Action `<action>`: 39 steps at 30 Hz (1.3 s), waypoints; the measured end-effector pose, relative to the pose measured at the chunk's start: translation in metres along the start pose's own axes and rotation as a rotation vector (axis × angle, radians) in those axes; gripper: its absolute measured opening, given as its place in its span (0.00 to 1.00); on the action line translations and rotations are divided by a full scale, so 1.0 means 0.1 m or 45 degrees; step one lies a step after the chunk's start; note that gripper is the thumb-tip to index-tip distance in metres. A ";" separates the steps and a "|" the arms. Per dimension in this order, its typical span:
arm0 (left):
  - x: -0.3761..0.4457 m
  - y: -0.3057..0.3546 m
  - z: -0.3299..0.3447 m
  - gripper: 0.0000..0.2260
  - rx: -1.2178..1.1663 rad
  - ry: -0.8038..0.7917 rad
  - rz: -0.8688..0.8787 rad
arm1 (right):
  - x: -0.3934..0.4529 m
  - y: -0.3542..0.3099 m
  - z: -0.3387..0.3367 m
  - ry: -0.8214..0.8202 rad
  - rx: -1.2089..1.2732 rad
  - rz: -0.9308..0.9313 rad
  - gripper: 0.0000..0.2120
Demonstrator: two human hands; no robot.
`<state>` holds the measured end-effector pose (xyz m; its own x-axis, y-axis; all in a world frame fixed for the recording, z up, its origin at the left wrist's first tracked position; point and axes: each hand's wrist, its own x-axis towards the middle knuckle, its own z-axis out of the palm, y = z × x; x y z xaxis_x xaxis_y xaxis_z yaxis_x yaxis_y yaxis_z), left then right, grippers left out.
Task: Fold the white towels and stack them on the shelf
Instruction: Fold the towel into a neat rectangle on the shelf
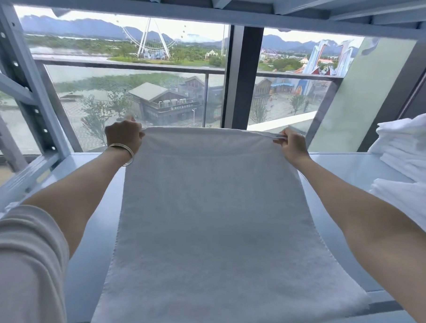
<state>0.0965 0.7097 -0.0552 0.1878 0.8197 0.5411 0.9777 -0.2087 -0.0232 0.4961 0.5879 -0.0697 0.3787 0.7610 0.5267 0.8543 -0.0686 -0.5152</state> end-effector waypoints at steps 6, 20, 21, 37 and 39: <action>-0.29 0.03 0.15 0.10 0.047 -0.027 0.098 | -0.19 0.06 0.00 -0.050 -0.108 0.012 0.02; -2.01 -0.31 -0.36 0.05 0.028 0.365 0.440 | -1.84 0.29 -0.87 0.024 -0.422 -0.191 0.05; -2.19 -0.31 -0.37 0.05 0.006 0.357 0.467 | -2.02 0.34 -0.90 0.004 -0.408 -0.208 0.05; -2.92 -0.08 -0.90 0.06 0.145 0.228 0.344 | -2.61 0.50 -1.19 0.006 -0.251 -0.267 0.10; -3.22 -0.09 -0.84 0.03 0.154 0.131 0.396 | -2.78 0.64 -1.17 -0.175 -0.293 -0.243 0.10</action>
<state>0.0196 0.4027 -0.1585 0.4741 0.6674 0.5743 0.8804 -0.3701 -0.2966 0.4868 0.2964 -0.1699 0.1655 0.8532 0.4946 0.9692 -0.0480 -0.2414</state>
